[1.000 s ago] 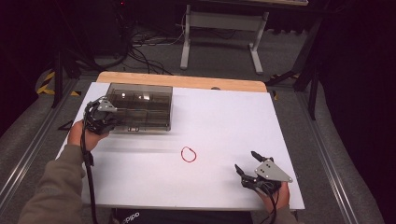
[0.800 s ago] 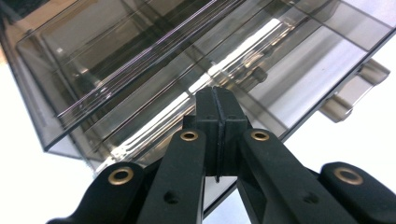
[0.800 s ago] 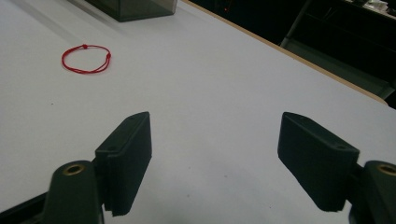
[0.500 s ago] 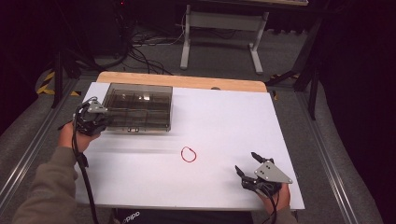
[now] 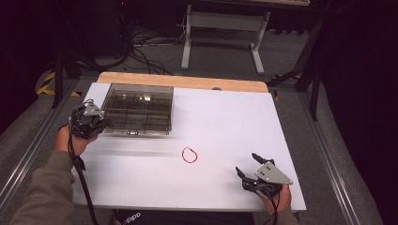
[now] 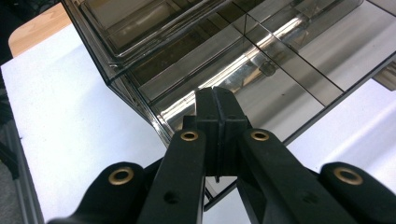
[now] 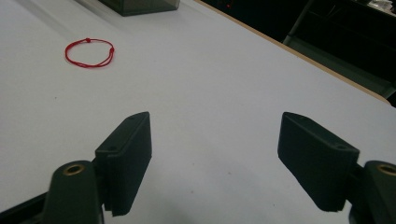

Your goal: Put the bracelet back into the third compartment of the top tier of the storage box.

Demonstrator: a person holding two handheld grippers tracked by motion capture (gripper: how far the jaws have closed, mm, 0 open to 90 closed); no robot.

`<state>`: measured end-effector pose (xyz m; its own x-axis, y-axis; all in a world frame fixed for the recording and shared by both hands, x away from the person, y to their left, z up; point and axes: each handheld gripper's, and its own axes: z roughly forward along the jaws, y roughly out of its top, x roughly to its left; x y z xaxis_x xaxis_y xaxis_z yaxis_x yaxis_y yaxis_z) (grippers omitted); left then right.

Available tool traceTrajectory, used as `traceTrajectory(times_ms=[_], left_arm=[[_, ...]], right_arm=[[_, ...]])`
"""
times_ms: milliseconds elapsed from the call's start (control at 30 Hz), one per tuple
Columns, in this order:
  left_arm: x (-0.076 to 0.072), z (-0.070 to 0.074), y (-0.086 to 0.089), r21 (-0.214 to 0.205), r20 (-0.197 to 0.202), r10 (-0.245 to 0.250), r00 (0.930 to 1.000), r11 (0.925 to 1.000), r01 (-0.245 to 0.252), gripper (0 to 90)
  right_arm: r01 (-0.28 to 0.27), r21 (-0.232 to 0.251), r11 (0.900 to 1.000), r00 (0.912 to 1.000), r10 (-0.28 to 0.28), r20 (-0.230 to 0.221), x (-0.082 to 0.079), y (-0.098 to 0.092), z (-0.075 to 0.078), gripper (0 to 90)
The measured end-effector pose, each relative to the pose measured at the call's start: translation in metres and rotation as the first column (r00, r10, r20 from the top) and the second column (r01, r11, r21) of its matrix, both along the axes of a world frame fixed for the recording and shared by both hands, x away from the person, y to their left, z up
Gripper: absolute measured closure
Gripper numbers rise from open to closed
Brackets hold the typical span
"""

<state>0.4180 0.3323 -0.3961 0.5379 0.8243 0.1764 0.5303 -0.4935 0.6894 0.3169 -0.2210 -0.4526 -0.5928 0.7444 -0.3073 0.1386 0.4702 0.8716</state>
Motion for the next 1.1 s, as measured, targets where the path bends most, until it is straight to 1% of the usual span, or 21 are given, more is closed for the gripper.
traceTrajectory(times_ms=[100,167,200,333,367,433,533,600,633,733,767,833,867,900,933,967,1000,1033,1067,1100], left_arm=[[-0.002,0.000,0.001,0.000,0.005,0.001,1.0000,1.0000,-0.001,89.6],[-0.003,-0.001,0.003,-0.009,-0.002,-0.004,1.0000,0.9999,0.004,89.6],[-0.004,-0.001,0.003,-0.009,0.004,0.001,1.0000,1.0000,-0.001,89.6],[-0.007,-0.002,0.002,-0.002,0.012,0.001,0.9999,1.0000,-0.001,89.5],[-0.008,-0.002,0.001,-0.004,0.009,-0.005,0.9999,1.0000,0.005,89.5],[-0.009,-0.003,0.000,-0.009,0.010,-0.001,0.9999,1.0000,0.001,89.6],[-0.009,-0.002,0.002,0.002,0.012,-0.005,0.9999,1.0000,0.005,89.5],[-0.009,-0.001,0.002,0.000,0.018,-0.002,0.9998,1.0000,0.002,89.5],[-0.010,0.000,0.001,-0.016,0.035,0.000,0.9994,0.9999,0.000,89.5],[-0.014,0.004,-0.003,-0.026,0.059,-0.017,0.9981,0.9995,0.019,89.5],[-0.016,0.006,-0.005,-0.029,0.076,-0.027,0.9967,0.9991,0.030,89.4],[-0.019,0.009,-0.011,-0.022,0.096,-0.050,0.9942,0.9984,0.052,89.4],[-0.021,0.012,-0.017,-0.031,0.113,-0.062,0.9916,0.9973,0.066,89.4],[-0.021,0.012,-0.017,-0.031,0.113,-0.062,0.9916,0.9973,0.066,89.3],[-0.023,0.014,-0.021,-0.030,0.134,-0.071,0.9884,0.9966,0.076,89.3],[-0.025,0.014,-0.024,-0.051,0.134,-0.080,0.9878,0.9948,0.088,89.0],[-0.027,0.016,-0.028,-0.041,0.158,-0.092,0.9830,0.9941,0.100,87.9],[-0.030,0.017,-0.033,-0.049,0.168,-0.105,0.9802,0.9922,0.115,87.9],[-0.032,0.017,-0.038,-0.040,0.177,-0.124,0.9764,0.9903,0.133,87.9],[-0.035,0.017,-0.043,-0.042,0.182,-0.139,0.9734,0.9880,0.149,86.9]], right_arm=[[-0.001,0.002,1.0000,1.0000,0.001,0.002,0.000,0.000,0.000,27.0],[-0.002,0.001,1.0000,1.0000,0.002,0.002,0.000,0.000,0.000,27.0],[-0.002,0.001,1.0000,1.0000,0.002,0.002,0.000,0.000,0.000,27.0],[-0.002,0.001,1.0000,1.0000,0.002,-0.001,0.000,0.000,0.000,27.0],[-0.001,0.001,1.0000,1.0000,0.001,-0.001,0.000,0.001,0.000,27.0],[-0.002,0.000,1.0000,1.0000,0.002,0.001,0.000,0.001,0.000,26.9],[-0.001,0.000,1.0000,1.0000,0.001,0.000,0.000,0.001,0.000,27.0],[-0.001,0.000,1.0000,1.0000,0.001,0.001,0.000,0.001,0.000,26.9],[-0.002,0.002,1.0000,1.0000,0.002,0.002,0.000,0.001,0.000,26.9],[0.000,0.003,1.0000,1.0000,0.000,0.001,0.000,0.000,0.000,26.9],[0.000,0.003,1.0000,1.0000,0.000,0.000,0.000,0.001,0.000,26.9],[0.000,0.001,1.0000,1.0000,0.000,0.001,0.000,0.001,0.000,26.9],[-0.002,0.002,1.0000,1.0000,0.002,0.003,0.000,0.001,0.000,26.9],[-0.002,0.002,1.0000,1.0000,0.002,0.003,0.000,0.001,0.000,26.9],[-0.002,0.002,1.0000,1.0000,0.002,0.003,0.000,0.001,0.000,26.9],[-0.002,0.001,1.0000,1.0000,0.002,0.003,0.000,0.001,0.000,26.9],[-0.002,0.002,1.0000,1.0000,0.002,0.003,0.000,0.000,0.000,26.9],[-0.002,0.002,1.0000,1.0000,0.002,0.003,0.000,0.000,0.000,26.9],[-0.002,0.002,1.0000,1.0000,0.002,0.003,0.000,0.000,0.000,26.9],[-0.002,0.001,1.0000,1.0000,0.002,0.003,0.000,0.000,0.000,26.9]])
